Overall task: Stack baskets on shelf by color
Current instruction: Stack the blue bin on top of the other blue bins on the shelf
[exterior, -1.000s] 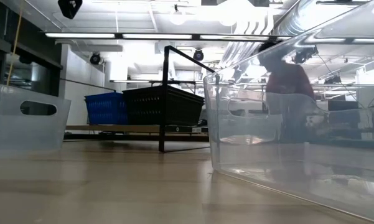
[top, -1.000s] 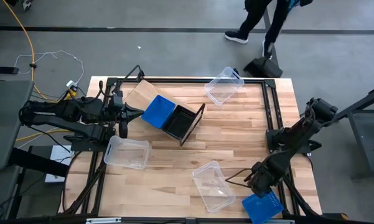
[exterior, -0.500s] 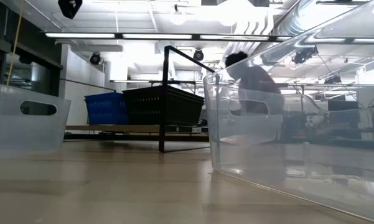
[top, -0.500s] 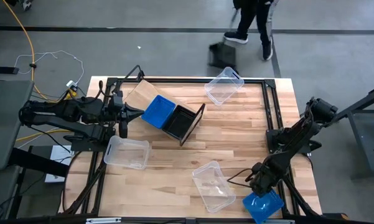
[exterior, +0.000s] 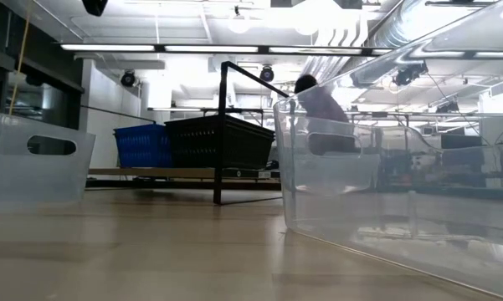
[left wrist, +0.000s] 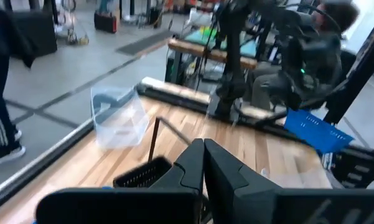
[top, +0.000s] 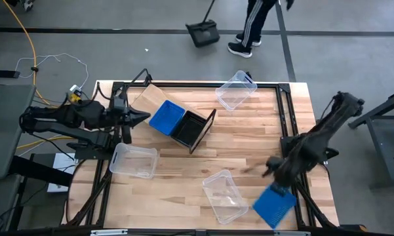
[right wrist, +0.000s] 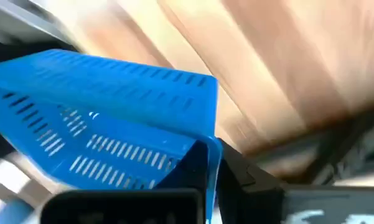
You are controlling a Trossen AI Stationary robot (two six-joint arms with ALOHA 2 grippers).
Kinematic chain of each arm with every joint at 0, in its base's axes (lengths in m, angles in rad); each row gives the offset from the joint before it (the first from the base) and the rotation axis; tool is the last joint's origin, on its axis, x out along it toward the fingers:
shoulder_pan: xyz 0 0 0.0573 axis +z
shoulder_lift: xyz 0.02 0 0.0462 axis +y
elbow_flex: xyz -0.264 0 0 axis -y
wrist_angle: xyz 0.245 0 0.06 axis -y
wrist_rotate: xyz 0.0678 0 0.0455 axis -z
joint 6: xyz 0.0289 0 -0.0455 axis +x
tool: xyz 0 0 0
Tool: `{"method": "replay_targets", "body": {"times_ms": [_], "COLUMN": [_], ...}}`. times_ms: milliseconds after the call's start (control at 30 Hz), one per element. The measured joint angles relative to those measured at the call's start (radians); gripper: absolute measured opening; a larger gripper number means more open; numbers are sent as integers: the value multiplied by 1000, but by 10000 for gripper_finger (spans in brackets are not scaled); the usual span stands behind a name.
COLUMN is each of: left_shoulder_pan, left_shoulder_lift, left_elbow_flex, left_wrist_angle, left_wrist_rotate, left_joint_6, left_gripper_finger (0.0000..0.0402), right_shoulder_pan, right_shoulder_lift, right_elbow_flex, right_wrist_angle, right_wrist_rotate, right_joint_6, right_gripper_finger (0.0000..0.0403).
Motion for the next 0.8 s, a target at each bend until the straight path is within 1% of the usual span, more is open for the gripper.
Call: {"method": "replay_targets", "body": {"times_ms": [67,133,200,267,400,533,600,700,800], "left_shoulder_pan": [0,0,0,0,0,0,0,0,0], "left_shoulder_lift": [-12,-23,-34,-44,-58,-60,-61,-60,-60], "left_elbow_flex": [0,0,0,0,1,1,1,1,1], "left_wrist_angle": [33,80,136,197,290,332,343,341,341], "left_wrist_rotate": [0,-1,0,2,3,4,4,4,0], "left_joint_6": [16,39,65,81,104,108,101,84,82], "left_gripper_finger": [0,0,0,0,0,0,0,0,0], "right_shoulder_pan": [-55,-128,-216,-320,-536,-702,-771,-853,-910], "right_shoulder_lift": [-57,-79,-63,-16,149,352,455,610,754], "right_elbow_flex": [88,182,270,359,546,770,889,1061,1208], "right_wrist_angle": [-17,-28,-37,-36,-13,32,35,33,29], "right_wrist_rotate": [120,239,338,389,402,399,378,343,303], "right_joint_6": [-53,-134,-251,-401,-722,-991,-1107,-1234,-1311], "right_gripper_finger": [2,1,1,1,1,1,0,0,0]}}
